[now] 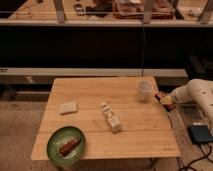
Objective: Place the eraser in the ceramic cup
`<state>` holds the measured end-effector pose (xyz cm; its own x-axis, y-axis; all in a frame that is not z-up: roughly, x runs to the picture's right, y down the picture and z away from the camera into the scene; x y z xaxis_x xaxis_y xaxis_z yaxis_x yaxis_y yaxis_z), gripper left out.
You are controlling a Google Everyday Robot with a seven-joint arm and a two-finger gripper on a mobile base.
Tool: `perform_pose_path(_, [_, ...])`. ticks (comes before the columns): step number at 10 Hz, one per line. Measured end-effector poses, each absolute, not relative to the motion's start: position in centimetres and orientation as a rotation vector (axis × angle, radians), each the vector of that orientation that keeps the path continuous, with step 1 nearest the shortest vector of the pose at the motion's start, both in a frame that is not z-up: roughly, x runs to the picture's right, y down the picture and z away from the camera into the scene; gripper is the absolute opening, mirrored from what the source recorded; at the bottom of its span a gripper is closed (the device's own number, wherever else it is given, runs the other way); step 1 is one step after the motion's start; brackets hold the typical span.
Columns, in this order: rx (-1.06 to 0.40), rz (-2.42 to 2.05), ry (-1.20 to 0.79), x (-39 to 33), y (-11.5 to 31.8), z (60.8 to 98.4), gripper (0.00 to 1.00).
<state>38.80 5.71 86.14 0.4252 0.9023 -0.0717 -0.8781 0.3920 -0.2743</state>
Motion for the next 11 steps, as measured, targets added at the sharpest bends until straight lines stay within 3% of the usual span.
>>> perform_pose_path(7, [-0.174, 1.145, -0.126, 42.6, -0.4, 85.0, 0.02])
perform_pose_path(11, [-0.226, 1.145, -0.265, 38.2, -2.4, 84.4, 0.02])
